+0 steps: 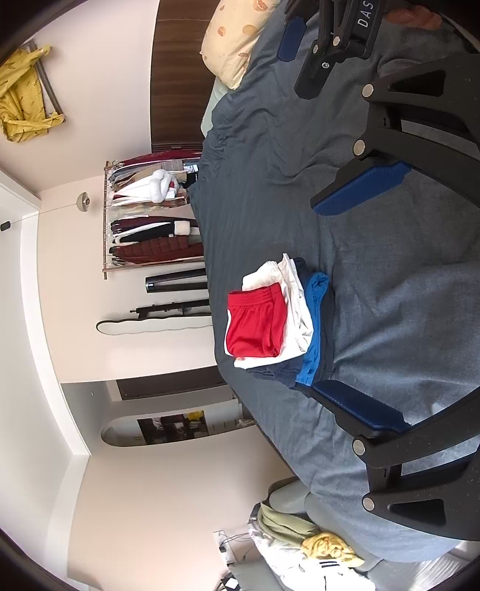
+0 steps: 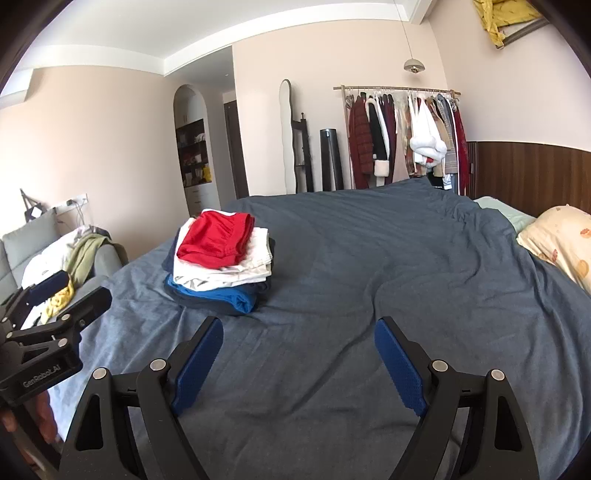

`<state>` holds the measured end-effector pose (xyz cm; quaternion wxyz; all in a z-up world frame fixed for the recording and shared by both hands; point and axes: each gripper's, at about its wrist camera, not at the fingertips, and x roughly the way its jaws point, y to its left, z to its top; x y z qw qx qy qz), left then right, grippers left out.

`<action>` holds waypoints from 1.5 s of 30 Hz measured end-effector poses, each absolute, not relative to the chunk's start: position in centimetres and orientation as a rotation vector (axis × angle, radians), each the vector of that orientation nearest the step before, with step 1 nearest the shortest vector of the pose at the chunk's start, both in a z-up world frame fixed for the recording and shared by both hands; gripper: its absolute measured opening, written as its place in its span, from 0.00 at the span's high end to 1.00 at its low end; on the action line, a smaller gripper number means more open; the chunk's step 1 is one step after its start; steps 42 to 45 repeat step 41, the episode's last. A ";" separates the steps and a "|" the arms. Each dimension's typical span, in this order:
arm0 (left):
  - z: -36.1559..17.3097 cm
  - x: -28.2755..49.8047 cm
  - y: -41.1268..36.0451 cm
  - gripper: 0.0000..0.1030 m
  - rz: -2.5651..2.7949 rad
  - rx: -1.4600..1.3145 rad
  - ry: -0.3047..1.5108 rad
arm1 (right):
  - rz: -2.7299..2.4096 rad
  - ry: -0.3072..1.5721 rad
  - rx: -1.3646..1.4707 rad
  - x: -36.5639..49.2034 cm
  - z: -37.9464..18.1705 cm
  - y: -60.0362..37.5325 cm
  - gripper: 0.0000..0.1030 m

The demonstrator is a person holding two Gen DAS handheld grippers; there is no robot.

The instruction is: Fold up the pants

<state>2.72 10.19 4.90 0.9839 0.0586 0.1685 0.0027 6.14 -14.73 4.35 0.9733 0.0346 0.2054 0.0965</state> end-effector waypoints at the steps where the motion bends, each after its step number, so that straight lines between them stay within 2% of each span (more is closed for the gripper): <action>1: 4.9 2.4 10.1 0.11 0.006 0.119 0.339 | 0.194 0.413 0.066 5.7 4.4 -14.8 0.18; 15: 5.4 0.4 9.0 0.01 0.003 0.132 0.334 | 0.194 0.401 0.066 2.6 4.8 -15.2 0.18; 45: 4.9 0.6 8.2 0.00 0.038 0.165 0.341 | 0.176 0.425 0.092 2.7 4.1 -16.6 0.18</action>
